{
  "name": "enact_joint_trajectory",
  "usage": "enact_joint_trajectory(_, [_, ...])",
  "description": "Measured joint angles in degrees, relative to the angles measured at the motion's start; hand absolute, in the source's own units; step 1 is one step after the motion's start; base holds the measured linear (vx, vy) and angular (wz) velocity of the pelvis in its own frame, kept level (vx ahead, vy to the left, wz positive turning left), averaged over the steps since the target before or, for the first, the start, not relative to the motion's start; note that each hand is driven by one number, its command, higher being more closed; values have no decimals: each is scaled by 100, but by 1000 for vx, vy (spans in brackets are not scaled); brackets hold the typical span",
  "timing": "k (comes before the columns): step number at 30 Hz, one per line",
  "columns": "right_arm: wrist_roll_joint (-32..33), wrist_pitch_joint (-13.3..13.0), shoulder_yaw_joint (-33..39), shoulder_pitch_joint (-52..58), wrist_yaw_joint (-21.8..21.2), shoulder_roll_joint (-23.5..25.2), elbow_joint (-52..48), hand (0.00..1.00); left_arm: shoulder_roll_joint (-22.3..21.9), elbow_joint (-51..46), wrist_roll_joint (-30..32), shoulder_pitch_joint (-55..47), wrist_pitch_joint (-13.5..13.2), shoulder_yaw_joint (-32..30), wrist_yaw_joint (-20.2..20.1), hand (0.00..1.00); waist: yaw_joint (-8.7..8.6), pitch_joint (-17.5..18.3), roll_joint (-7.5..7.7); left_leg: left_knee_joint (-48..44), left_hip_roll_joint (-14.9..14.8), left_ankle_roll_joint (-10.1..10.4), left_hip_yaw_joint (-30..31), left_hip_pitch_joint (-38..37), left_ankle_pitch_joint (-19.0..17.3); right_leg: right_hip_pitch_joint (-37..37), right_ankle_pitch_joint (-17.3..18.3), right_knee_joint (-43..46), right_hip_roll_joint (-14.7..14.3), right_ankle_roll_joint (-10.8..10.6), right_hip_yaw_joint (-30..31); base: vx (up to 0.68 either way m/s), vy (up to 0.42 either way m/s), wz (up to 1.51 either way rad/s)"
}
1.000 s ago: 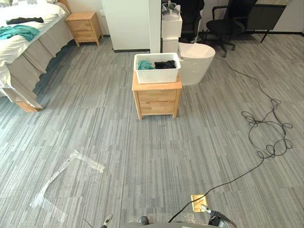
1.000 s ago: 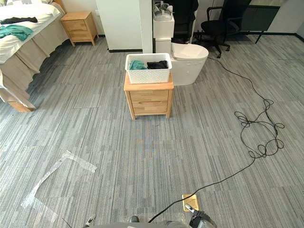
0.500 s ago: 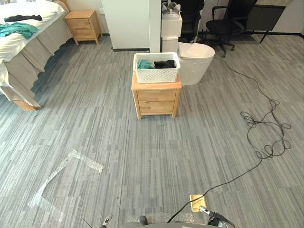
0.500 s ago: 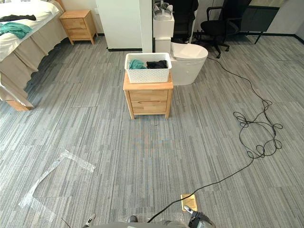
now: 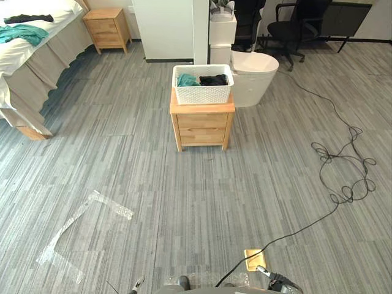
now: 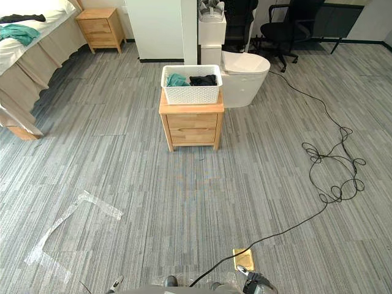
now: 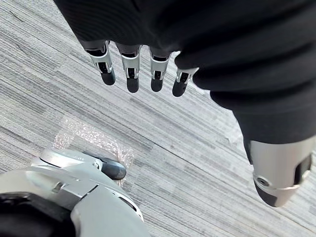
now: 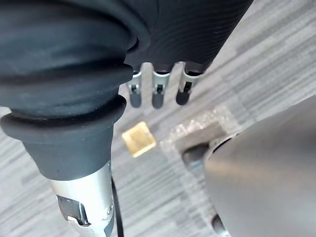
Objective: Pick up the laundry basket with both hands and put the clothes into the washing machine.
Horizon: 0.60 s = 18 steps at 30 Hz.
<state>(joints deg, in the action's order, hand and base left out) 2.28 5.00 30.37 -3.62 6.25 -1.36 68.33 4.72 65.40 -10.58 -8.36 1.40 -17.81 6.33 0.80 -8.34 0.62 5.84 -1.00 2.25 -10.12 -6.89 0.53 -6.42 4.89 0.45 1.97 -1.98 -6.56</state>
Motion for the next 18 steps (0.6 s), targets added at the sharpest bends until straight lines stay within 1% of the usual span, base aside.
enact_joint_trajectory(4, [430, -15, 14, -109, 14, -6, -4, 0, 14, 8, -12, 72, -4, -66, 4, 0, -2, -143, 27, -35, 49, -25, -31, 104, -15, 85, -53, -21, 44, -55, 42, 11, 2, -4])
enact_joint_trajectory(5, [496, -15, 66, -108, 21, 3, -17, 0, 14, -8, -19, 78, -7, -82, 3, 0, -1, -170, 37, -42, 105, -95, -19, 109, -72, 114, 4, 62, 98, -144, 15, 54, 73, 16])
enact_joint_trajectory(6, [660, -19, 237, -25, 37, 39, -158, 0, -23, -9, -27, 101, -7, -83, 3, 0, -12, -232, 5, -255, 139, -338, -9, 184, -274, 407, 311, 821, 257, -614, -118, 20, 98, 19])
enact_joint_trajectory(7, [952, -38, 356, 37, 49, 40, -337, 0, -96, -6, -24, 180, -1, -95, 3, 0, -8, -340, -123, -542, 118, -385, 36, 263, -509, 830, 405, 1883, 387, -667, -302, 7, 111, 18])
enact_joint_trajectory(8, [1300, -81, 409, 131, 68, 67, -523, 0, -153, -10, -23, 219, 1, -160, 6, 0, 6, -379, -131, -791, 134, -430, 69, 303, -700, 1303, 382, 2994, 569, -542, -440, -20, 102, 17])
enact_joint_trajectory(9, [1821, -175, 425, 221, 85, 189, -739, 0, -149, -11, -7, 237, 2, -284, 6, 0, -19, -446, -149, -996, 190, -493, 167, 262, -868, 1925, 371, 4218, 788, -271, -427, 148, 153, 25])
enact_joint_trajectory(10, [2339, -252, 433, 346, 93, 242, -844, 0, -138, -13, 1, 259, 8, -315, 8, 0, -44, -454, -92, -1090, 181, -540, 210, 168, -998, 2344, 451, 4819, 869, -308, -444, 199, 162, 22])
enact_joint_trajectory(11, [2524, -265, 458, 388, 95, 259, -852, 0, -121, -17, 3, 266, 12, -319, 9, 0, -40, -457, -68, -1074, 175, -540, 209, 108, -1037, 2510, 480, 4874, 907, -313, -493, 232, 146, 7])
enact_joint_trajectory(12, [2702, -269, 474, 407, 94, 286, -850, 0, -104, -19, 3, 290, 31, -331, 7, 0, -49, -471, -41, -1026, 168, -528, 193, 54, -1086, 2716, 476, 4700, 970, -310, -653, 166, 115, -8])
enact_joint_trajectory(13, [2771, -267, 583, 406, 94, 332, -848, 0, -127, -36, 4, 358, 63, -478, 4, 0, -111, -482, -17, -926, 162, -532, 179, -29, -1134, 2901, 450, 4112, 1034, -316, -988, 262, 128, -11])
enact_joint_trajectory(14, [2802, -265, 767, 409, 98, 358, -765, 0, -137, -35, 5, 436, 66, -524, 3, 0, -187, -495, -21, -753, 166, -480, 188, -209, -1131, 2972, 339, 3186, 982, -298, -1295, 410, 114, -10])
enact_joint_trajectory(15, [2803, -257, 857, 406, 101, 359, -698, 0, -145, -37, 6, 488, 66, -527, 2, 0, -210, -499, -27, -661, 169, -449, 192, -297, -1151, 2975, 235, 2700, 940, -287, -1409, 545, 49, -4])
enact_joint_trajectory(16, [2802, -211, 1048, 428, 117, 392, -543, 0, -156, -38, 24, 590, 62, -539, -3, 0, -261, -499, -28, -522, 176, -380, 226, -489, -1207, 2956, -132, 1715, 773, -292, -1444, 517, -2, 8])
enact_joint_trajectory(17, [2809, -206, 1240, 437, 128, 418, -461, 0, -169, -38, 34, 633, 61, -548, -10, 0, -301, -500, -10, -434, 197, -332, 280, -627, -1253, 2964, -383, 1203, 657, -270, -1406, 558, -59, 39])
enact_joint_trajectory(18, [2809, -170, 1483, 549, 133, 464, -430, 0, -285, -94, 131, 764, 61, -782, -16, 0, -367, -502, -32, -395, 119, -73, 378, -876, -1440, 3009, -518, 1144, 578, -84, -1315, 611, -123, 55])
